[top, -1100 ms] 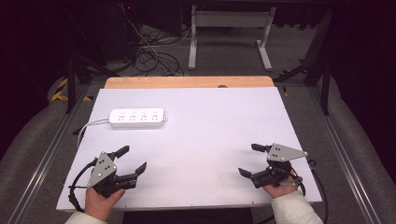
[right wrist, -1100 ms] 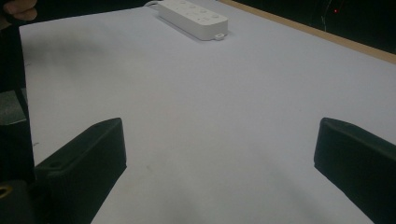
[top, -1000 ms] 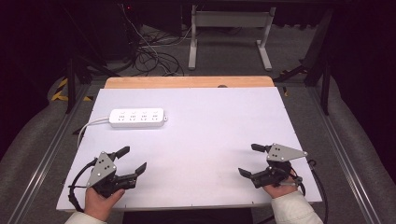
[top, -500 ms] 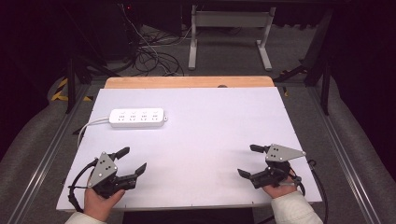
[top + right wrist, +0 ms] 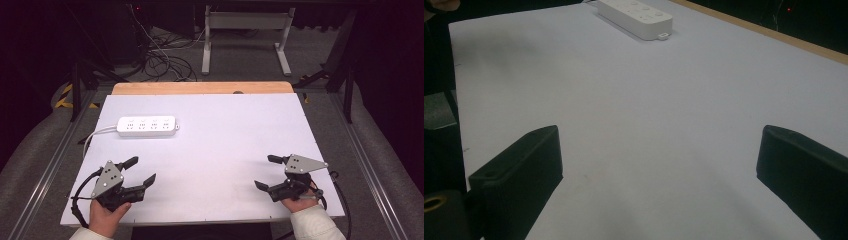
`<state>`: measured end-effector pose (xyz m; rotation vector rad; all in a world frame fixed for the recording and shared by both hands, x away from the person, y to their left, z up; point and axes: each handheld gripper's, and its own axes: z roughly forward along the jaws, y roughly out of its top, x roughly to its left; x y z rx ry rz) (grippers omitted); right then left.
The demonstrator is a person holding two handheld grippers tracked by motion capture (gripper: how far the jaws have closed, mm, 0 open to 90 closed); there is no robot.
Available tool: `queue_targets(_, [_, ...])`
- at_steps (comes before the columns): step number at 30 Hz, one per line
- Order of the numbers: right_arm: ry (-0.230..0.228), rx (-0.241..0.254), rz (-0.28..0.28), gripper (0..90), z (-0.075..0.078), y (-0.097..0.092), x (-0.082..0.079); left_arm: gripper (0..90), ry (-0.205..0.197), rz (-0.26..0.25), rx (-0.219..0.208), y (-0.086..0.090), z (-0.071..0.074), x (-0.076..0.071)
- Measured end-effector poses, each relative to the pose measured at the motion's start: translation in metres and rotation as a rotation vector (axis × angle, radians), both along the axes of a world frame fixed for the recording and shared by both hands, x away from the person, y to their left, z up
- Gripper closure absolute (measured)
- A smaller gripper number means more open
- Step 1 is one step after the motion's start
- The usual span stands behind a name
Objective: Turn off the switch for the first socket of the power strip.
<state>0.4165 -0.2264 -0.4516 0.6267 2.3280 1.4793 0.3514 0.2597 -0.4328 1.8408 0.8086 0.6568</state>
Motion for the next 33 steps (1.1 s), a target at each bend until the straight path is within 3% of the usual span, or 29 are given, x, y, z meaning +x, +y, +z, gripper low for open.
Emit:
queue_targets(11, [0.007, -0.002, 0.0, 5.0, -0.001, 0.001, 0.001, 24.1, 0.027, 0.013, 0.046, 0.003, 0.011, 0.007])
queue_targets(16, [0.012, -0.005, -0.001, 5.1, -0.001, 0.001, 0.001, 24.1, 0.052, 0.009, 0.04, 0.007, 0.019, 0.011])
queue_targets(23, [0.017, -0.004, -0.001, 5.2, -0.002, 0.001, 0.002, 24.4, 0.06, 0.014, 0.059, 0.011, 0.028, 0.02])
queue_targets(33, [0.017, -0.005, -0.002, 5.2, -0.002, 0.001, 0.002, 24.4, 0.07, 0.014, 0.054, 0.017, 0.035, 0.034])
